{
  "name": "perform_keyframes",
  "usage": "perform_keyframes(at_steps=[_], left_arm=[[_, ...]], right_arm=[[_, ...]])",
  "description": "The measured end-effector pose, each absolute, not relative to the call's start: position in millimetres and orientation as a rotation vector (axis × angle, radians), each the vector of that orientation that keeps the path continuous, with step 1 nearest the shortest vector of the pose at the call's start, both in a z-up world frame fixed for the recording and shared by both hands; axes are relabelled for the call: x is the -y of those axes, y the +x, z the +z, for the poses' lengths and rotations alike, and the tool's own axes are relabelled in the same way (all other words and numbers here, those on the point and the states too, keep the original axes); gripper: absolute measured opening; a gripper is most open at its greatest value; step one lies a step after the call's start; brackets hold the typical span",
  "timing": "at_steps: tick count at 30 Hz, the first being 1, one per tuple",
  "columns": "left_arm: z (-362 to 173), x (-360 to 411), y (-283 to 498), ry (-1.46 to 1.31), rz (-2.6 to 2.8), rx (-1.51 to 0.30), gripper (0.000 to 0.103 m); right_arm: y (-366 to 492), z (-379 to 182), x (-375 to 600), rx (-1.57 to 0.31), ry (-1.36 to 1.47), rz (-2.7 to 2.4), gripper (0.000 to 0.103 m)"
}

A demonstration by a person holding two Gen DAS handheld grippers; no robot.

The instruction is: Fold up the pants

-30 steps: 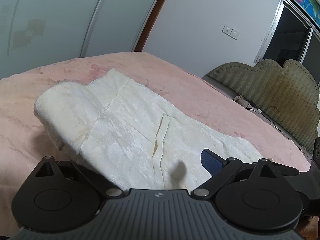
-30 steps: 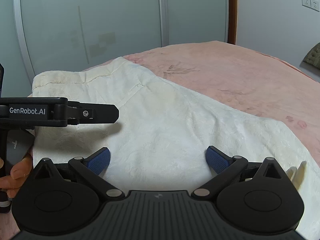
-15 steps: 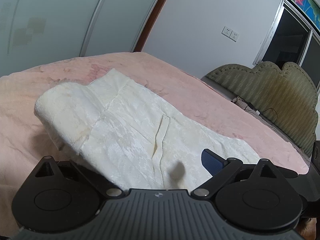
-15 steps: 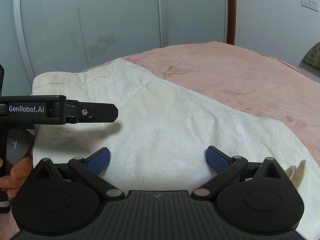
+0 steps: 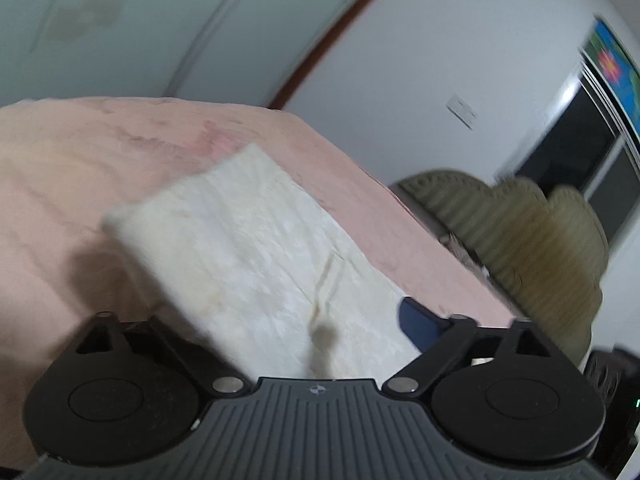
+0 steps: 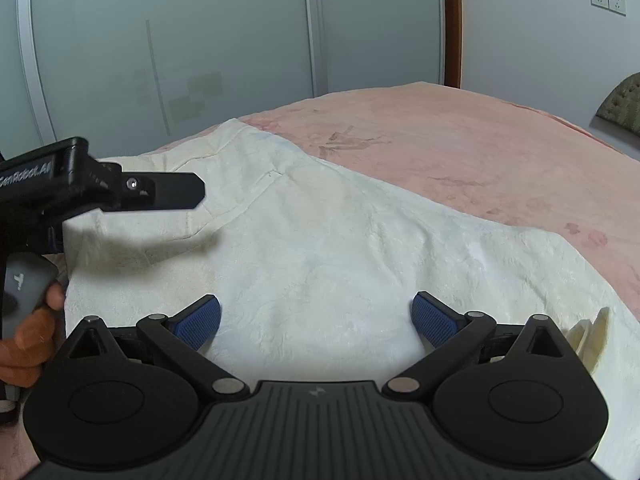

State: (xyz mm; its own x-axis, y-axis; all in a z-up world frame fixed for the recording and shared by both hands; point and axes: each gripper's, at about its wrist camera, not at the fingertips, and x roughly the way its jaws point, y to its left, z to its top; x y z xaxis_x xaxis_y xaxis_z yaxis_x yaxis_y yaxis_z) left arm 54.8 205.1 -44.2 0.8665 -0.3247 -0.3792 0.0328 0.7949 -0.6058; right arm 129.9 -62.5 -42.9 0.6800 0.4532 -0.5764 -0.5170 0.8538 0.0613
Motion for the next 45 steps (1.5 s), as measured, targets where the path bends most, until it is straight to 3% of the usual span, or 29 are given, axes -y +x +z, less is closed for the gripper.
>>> perform_keyframes(at_steps=[5, 7, 9, 10, 15, 19, 20, 23, 31, 45], left_arm=[[-47.0, -222.3, 54.2, -0.791, -0.116, -0.492, 0.063], [-45.6, -224.4, 57.1, -0.813, -0.098, -0.512, 0.051], [-46.1, -225.0, 60.0, -0.820, -0.103, -0.538, 0.029], [-47.0, -225.3, 61.8, -0.830, -0.114, -0.553, 0.025], [-48.3, -227.4, 68.9, -0.856, -0.141, -0.584, 0.022], [-51.3, -231.9, 77.9, -0.873, -0.170, -0.624, 0.019], [-47.4, -229.2, 77.3, -0.841, -0.170, -0.613, 0.011], [-22.9, -203.2, 68.8, -0.607, -0.154, -0.538, 0.008], [32.0, -116.2, 41.9, -0.172, -0.210, -0.352, 0.008], [54.0, 29.6, 2.8, 0.074, -0.491, -0.241, 0.010]], right_arm=[[128.6, -44.2, 61.2, -0.618, -0.102, 0.536, 0.103], [128.7, -43.8, 60.9, -0.620, -0.101, 0.532, 0.103], [128.0, -42.4, 59.3, -0.612, -0.101, 0.514, 0.103], [126.2, -41.0, 56.9, -0.595, -0.110, 0.498, 0.103], [121.3, -30.7, 39.7, -0.490, -0.214, 0.489, 0.102], [141.4, -40.1, 26.6, -0.586, -0.253, 0.528, 0.103], [144.3, -39.5, 28.1, -0.590, -0.233, 0.536, 0.103], [147.6, -34.6, 29.7, -0.582, -0.229, 0.569, 0.103], [137.9, -14.3, 43.7, -0.393, -0.268, 0.638, 0.103], [105.5, 21.7, 155.0, -0.191, -0.184, 0.621, 0.103]])
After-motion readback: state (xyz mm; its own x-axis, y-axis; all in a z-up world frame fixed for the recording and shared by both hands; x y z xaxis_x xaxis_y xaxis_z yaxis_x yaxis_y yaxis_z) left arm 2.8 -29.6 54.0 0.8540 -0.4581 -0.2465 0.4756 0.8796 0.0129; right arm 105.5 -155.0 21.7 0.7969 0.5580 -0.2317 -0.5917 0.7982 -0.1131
